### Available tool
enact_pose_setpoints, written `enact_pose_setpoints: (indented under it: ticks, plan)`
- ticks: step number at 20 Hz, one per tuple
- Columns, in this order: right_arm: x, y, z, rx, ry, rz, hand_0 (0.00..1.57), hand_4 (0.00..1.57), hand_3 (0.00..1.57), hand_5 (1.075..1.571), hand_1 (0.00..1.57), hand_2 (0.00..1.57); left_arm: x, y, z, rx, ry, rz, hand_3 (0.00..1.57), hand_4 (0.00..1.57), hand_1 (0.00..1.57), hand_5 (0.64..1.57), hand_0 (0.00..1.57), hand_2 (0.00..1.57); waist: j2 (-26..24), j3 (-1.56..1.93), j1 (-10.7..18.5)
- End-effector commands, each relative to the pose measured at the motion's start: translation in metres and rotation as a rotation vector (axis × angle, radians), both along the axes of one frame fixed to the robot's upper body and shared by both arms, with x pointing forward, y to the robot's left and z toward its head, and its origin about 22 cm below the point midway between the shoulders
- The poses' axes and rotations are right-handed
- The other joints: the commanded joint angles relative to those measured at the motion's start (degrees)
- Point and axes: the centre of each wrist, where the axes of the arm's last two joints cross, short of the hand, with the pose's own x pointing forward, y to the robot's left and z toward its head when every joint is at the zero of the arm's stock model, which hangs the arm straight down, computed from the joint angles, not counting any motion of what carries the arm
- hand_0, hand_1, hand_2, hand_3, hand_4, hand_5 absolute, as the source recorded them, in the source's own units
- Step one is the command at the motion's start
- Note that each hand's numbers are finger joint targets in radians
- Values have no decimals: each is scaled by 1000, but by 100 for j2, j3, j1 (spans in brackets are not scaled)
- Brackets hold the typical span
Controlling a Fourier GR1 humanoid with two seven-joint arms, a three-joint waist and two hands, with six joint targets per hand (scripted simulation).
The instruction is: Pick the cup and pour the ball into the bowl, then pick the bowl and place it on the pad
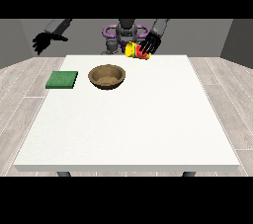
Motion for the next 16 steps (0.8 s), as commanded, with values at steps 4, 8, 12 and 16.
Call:
enact_pose_setpoints:
  ticks: [4, 8, 12, 16]
  plan:
    - [-10, -5, -15, -3, -20, -42, 0, 0, 0, 1551, 0, 58, -2, -46, 27, 176, -63, -60, 1571, 965, 1080, 1570, 1080, 1571, 178, 1, 189]
    - [20, -4, 12, 0, -29, 4, 0, 0, 0, 1551, 0, 0, -10, -65, 29, 269, -64, -45, 1534, 891, 682, 1571, 682, 1571, 125, -2, -71]
    - [20, 5, -1, -38, 24, -3, 0, 0, 180, 1534, 0, 0, -15, -88, 54, 366, -104, -66, 1571, 935, 549, 1565, 549, 1571, 8, 0, 93]
    - [69, 21, 41, -38, -69, 22, 0, 0, 267, 1530, 0, 0, -21, -106, 56, 462, -232, -48, 1571, 894, 455, 1571, 455, 1571, 577, -1, -115]
